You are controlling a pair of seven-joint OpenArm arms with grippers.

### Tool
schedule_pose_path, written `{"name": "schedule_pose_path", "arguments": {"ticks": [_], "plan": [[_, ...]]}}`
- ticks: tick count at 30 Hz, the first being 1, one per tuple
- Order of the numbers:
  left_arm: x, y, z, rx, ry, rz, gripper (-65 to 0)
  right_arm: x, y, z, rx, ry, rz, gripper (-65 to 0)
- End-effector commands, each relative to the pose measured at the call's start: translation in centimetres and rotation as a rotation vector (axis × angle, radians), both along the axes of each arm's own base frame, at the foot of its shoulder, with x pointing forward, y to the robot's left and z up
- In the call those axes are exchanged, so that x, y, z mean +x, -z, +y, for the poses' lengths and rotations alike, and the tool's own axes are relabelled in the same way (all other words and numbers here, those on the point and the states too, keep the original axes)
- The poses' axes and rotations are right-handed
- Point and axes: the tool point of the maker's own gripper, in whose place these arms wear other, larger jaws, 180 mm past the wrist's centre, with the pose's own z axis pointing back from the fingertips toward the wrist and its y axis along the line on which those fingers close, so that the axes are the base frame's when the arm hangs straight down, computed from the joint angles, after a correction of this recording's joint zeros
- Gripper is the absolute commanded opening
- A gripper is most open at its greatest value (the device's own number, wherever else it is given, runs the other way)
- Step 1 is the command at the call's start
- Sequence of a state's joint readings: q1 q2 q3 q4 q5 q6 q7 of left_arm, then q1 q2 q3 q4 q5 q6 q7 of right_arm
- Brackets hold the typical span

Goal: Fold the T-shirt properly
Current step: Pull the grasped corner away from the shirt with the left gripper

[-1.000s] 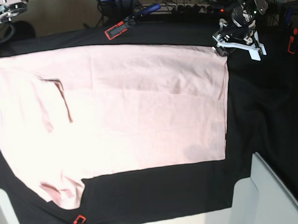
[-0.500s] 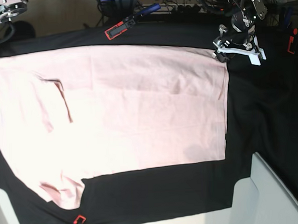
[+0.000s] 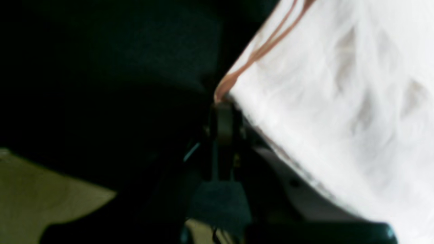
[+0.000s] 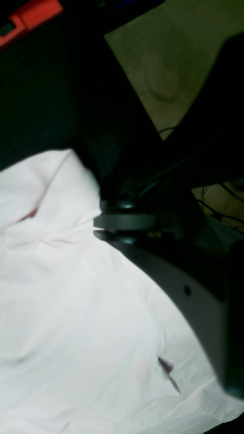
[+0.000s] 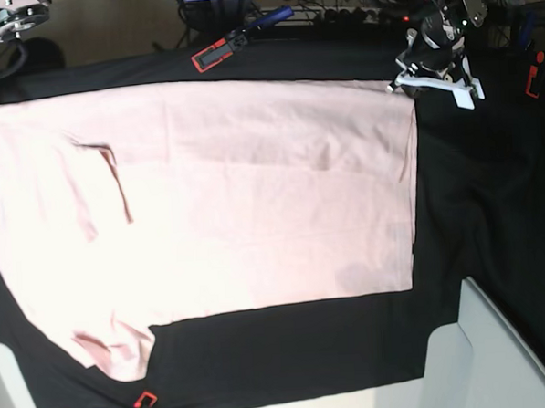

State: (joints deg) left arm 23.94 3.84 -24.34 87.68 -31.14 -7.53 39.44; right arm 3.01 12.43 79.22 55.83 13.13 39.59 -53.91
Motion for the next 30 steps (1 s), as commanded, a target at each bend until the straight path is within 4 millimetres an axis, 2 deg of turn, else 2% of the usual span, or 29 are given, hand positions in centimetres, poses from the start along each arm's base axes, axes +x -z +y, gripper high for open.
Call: {"name": "schedule_pose_path", "arguments": {"ticks": [1,6,12,20,24,30], "plan": [[-0.8,-0.3,0.2,0.009,-0.001,0.013,-65.0,0.6,-1.3,-1.6,-0.044,0.0,-0.025,-65.0],[-2.1,-1.3,0.3,0.033,0.003,0.011,-65.0,0.3,-1.2,-1.6,-0.044,-0.002,-0.018,-65.0],[-2.8,-1.3,0.3,0.036,0.005,0.025,-65.0,-1.1,-0.6,-0.5,0.011,-0.033,0.051,-65.0],[-4.1,-1.5,0.4,0.048,0.009,0.042,-65.0,-2.1,-0.3,-0.4,0.02,-0.033,0.073,-65.0],[-3.7,-2.1,0.8,0.062,0.013,0.028,-65.0,-2.2,-0.7,-1.2,-0.001,-0.032,0.074,-65.0],[-4.7,-2.5,2.8,0.094,-0.041,0.036,-65.0,-2.6,-1.3,-2.2,-0.025,-0.031,0.081,-65.0]]}}
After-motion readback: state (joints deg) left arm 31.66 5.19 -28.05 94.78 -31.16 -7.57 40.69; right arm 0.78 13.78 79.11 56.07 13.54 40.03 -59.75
